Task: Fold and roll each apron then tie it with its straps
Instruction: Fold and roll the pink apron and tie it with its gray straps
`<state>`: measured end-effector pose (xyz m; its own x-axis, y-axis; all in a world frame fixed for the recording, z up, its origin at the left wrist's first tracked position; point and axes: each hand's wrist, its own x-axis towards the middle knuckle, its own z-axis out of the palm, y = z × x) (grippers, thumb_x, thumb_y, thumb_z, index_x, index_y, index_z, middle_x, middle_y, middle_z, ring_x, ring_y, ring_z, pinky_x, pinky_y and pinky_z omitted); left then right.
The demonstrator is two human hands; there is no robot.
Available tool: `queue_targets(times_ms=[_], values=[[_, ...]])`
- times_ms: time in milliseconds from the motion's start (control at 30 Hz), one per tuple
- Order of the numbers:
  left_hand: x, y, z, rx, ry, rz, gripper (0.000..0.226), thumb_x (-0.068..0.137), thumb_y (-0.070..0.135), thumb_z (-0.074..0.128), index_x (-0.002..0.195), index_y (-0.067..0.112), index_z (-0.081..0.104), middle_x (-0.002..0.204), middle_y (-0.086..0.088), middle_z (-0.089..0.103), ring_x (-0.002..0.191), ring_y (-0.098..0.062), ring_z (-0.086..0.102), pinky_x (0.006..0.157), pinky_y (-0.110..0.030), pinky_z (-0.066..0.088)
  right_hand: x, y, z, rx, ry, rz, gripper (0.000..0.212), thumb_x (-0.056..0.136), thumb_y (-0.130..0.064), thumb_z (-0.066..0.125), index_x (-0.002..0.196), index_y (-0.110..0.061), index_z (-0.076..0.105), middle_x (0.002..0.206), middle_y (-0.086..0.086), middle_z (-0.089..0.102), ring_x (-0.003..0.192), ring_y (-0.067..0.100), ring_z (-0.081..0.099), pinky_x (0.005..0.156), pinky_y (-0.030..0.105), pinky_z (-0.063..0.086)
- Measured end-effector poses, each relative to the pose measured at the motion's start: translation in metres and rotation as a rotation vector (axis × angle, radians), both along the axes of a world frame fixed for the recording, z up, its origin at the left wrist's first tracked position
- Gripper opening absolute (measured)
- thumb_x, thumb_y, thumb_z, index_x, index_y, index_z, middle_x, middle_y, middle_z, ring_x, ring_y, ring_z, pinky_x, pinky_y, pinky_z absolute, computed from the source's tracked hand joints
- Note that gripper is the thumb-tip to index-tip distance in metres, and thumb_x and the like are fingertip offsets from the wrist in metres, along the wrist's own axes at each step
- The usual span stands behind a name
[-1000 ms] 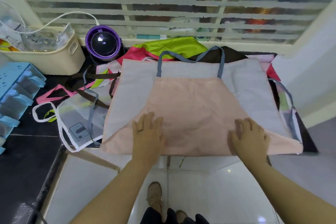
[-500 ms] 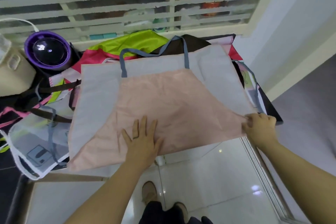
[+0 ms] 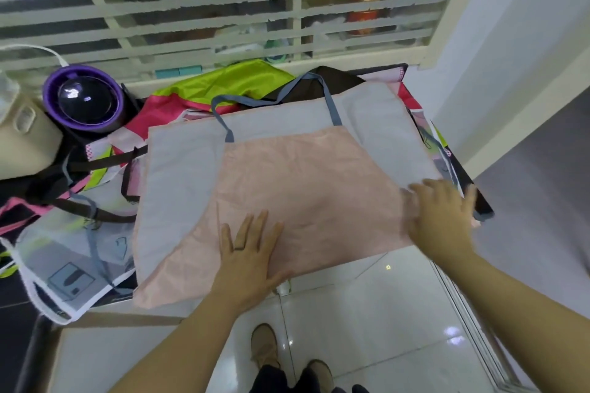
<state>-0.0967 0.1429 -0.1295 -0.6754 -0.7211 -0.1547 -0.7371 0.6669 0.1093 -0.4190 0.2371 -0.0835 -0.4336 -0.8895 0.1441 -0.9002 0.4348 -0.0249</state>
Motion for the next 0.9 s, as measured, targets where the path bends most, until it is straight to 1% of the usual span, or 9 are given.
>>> queue_targets(times_ms=[100,200,333,467,600,667,733,800,900], values=[[0.016,0.013,-0.009,-0.144,0.007,-0.146,0.101,0.071,0.065,0.054,0.152,0.021,0.014,0.151,-0.012,0.027,0.137,-0.035,0.026,0.107,-0.063,0.010,0.045,-0.004,-0.020,0.055,0.008,0.507,0.074,0.050,-0.026,0.055,0.123,-0.018,0.052,0.127,0.013,0.058,0.118,0.035,0.045,0.100,0.053,0.029],[0.034,0.024,-0.021,-0.217,-0.024,-0.108,0.126,0.051,0.022,0.080,0.153,0.018,0.007,0.152,-0.014,0.027,0.136,-0.038,0.028,0.108,-0.066,0.011,0.073,0.003,-0.040,0.273,0.061,0.599,0.098,0.037,-0.028,0.064,0.132,-0.013,0.049,0.138,0.012,0.052,0.127,0.029,0.038,0.103,0.048,0.022],[0.057,0.026,-0.032,-0.285,0.003,0.016,0.116,0.050,-0.006,0.062,0.152,0.016,0.010,0.160,-0.013,0.001,0.146,-0.035,0.005,0.112,-0.060,0.005,0.068,0.000,-0.045,0.265,0.039,0.530,0.102,0.034,-0.012,0.079,0.132,-0.011,0.050,0.135,0.013,0.055,0.121,0.030,0.053,0.101,0.041,0.026],[0.068,0.020,-0.017,-0.270,0.057,0.093,0.092,0.057,-0.011,0.042,0.146,0.010,0.028,0.151,-0.017,0.030,0.139,-0.037,0.025,0.114,-0.045,0.007,0.053,-0.004,-0.043,0.166,0.037,0.518,0.086,0.037,0.013,0.076,0.119,-0.007,0.065,0.123,0.014,0.063,0.109,0.031,0.063,0.101,0.040,0.039],[0.071,0.004,-0.003,-0.130,0.126,0.145,0.102,0.034,-0.023,0.071,0.130,0.007,0.052,0.131,-0.018,0.057,0.113,-0.036,0.061,0.109,-0.037,0.031,0.039,-0.009,-0.025,0.140,0.055,0.499,0.059,0.051,0.018,0.055,0.103,-0.006,0.072,0.101,0.013,0.072,0.090,0.032,0.070,0.082,0.044,0.054],[0.073,-0.002,0.017,0.025,0.169,0.192,0.076,0.062,-0.018,0.067,0.133,0.007,0.053,0.139,-0.011,0.050,0.121,-0.030,0.057,0.103,-0.033,0.041,0.039,-0.016,-0.003,0.295,-0.046,0.470,0.056,0.067,0.015,0.043,0.109,-0.011,0.069,0.106,0.011,0.069,0.097,0.031,0.065,0.091,0.040,0.051],[0.072,-0.010,0.046,0.246,0.121,0.211,0.051,0.090,-0.004,0.045,0.140,0.010,0.047,0.148,-0.005,0.039,0.133,-0.021,0.043,0.108,-0.020,0.027,0.036,-0.025,0.017,0.508,-0.111,0.407,0.045,0.085,0.003,0.041,0.120,-0.017,0.062,0.117,0.008,0.063,0.109,0.027,0.057,0.094,0.032,0.045],[0.068,-0.020,0.075,0.475,0.018,0.283,0.032,0.093,0.001,0.038,0.111,0.005,0.064,0.128,-0.011,0.057,0.111,-0.021,0.054,0.089,-0.015,0.038,0.035,-0.039,0.037,0.728,-0.160,0.371,0.038,0.090,-0.002,0.042,0.122,-0.011,0.060,0.123,0.011,0.060,0.113,0.026,0.056,0.089,0.027,0.041],[0.061,-0.032,0.123,0.663,-0.174,0.374,0.016,0.084,0.009,0.045,0.072,0.015,0.054,0.088,-0.007,0.061,0.071,-0.015,0.052,0.058,-0.018,0.039,0.038,-0.055,0.069,1.009,-0.173,0.352,0.036,0.094,-0.010,0.039,0.125,-0.003,0.055,0.130,0.015,0.056,0.115,0.027,0.055,0.087,0.028,0.040]])
